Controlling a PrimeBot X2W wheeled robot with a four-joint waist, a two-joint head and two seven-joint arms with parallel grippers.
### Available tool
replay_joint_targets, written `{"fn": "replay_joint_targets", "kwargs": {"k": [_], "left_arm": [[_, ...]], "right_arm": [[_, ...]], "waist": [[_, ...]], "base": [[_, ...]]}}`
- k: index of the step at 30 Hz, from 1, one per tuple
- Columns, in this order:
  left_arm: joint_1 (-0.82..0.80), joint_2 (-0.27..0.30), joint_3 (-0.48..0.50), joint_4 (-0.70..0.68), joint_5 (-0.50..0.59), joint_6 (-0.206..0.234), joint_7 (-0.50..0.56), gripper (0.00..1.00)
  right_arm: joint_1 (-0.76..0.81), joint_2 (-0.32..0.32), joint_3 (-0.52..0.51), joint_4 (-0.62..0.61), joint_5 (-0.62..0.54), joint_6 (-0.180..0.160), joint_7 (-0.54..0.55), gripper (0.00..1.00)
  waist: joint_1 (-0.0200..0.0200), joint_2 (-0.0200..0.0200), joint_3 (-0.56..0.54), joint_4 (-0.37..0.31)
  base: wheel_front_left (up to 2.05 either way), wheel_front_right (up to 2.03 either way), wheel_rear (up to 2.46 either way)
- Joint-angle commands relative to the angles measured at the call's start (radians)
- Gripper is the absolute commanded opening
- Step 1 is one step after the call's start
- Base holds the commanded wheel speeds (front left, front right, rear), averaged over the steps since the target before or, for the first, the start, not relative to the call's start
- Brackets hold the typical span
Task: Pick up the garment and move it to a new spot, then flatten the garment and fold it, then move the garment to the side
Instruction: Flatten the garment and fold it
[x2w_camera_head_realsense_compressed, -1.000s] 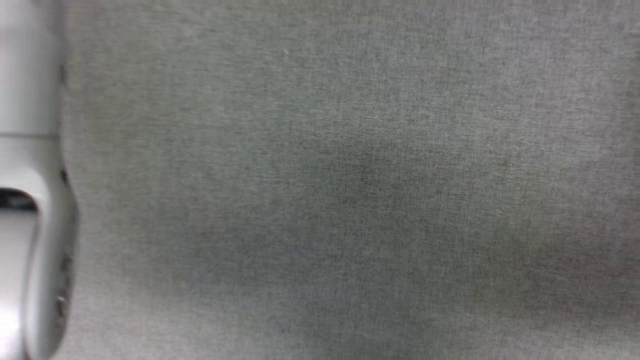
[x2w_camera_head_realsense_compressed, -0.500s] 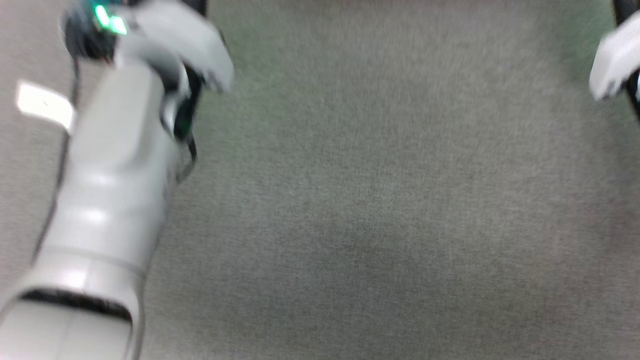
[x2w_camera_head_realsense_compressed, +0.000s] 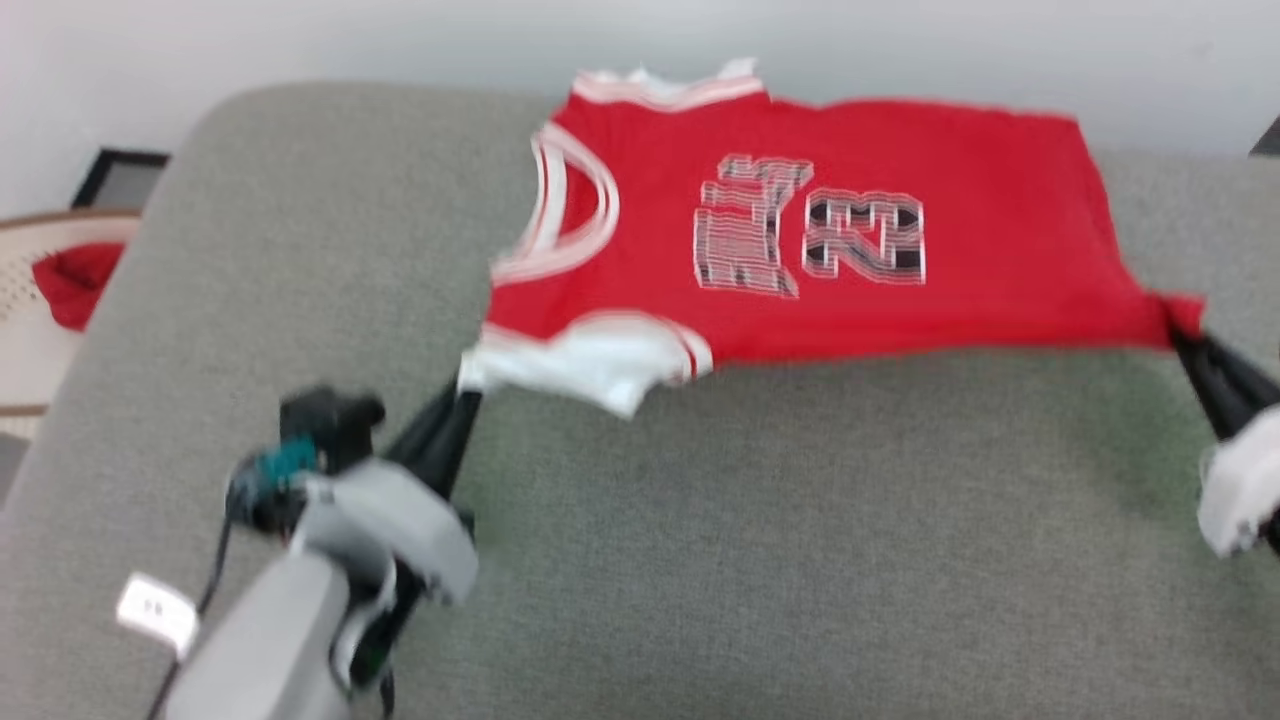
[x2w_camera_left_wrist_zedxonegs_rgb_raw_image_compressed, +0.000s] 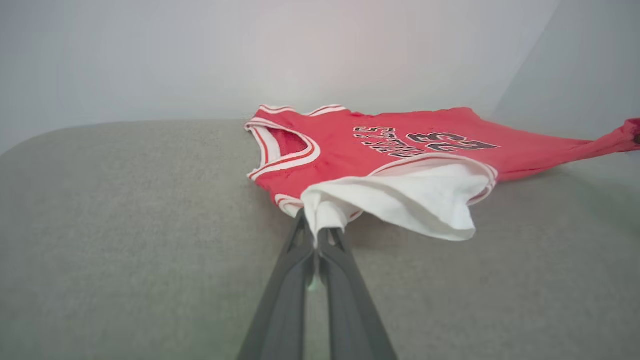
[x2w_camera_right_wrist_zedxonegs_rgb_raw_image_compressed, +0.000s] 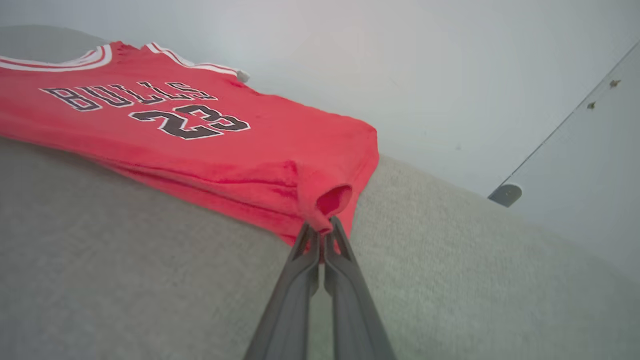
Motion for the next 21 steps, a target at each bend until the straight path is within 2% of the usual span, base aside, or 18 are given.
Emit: {"fn": "replay_joint_targets", "kwargs": {"k": [1,8,14,21], "left_arm": [[0.049,0.016,0.004,-0.039,-0.006,0.020,0.008,0.00],[0.339,0.074,0.014,-0.317,-0.058,0.129,0.088,0.00],[0.541,0.076,0.026,-0.479,-0.089,0.228,0.092,0.00],[0.660,0.101,0.044,-0.595,-0.104,0.285,0.097,0.00]], "right_arm": [[0.046,-0.012,-0.009,-0.023,0.016,-0.001,0.006,0.00],[0.317,-0.031,-0.089,-0.177,0.015,-0.001,0.034,0.00],[0.516,0.000,-0.203,-0.304,0.000,-0.001,0.064,0.00],[0.703,0.071,-0.358,-0.440,-0.070,-0.001,0.114,0.00]], "waist": [[0.0000,0.0000,-0.072,0.014],[0.0000,0.0000,-0.101,0.028],[0.0000,0.0000,-0.089,0.037],[0.0000,0.0000,-0.066,0.049]], "base": [[0.00,0.00,0.00],[0.00,0.00,0.00],[0.00,0.00,0.00],[0.00,0.00,0.00]]}}
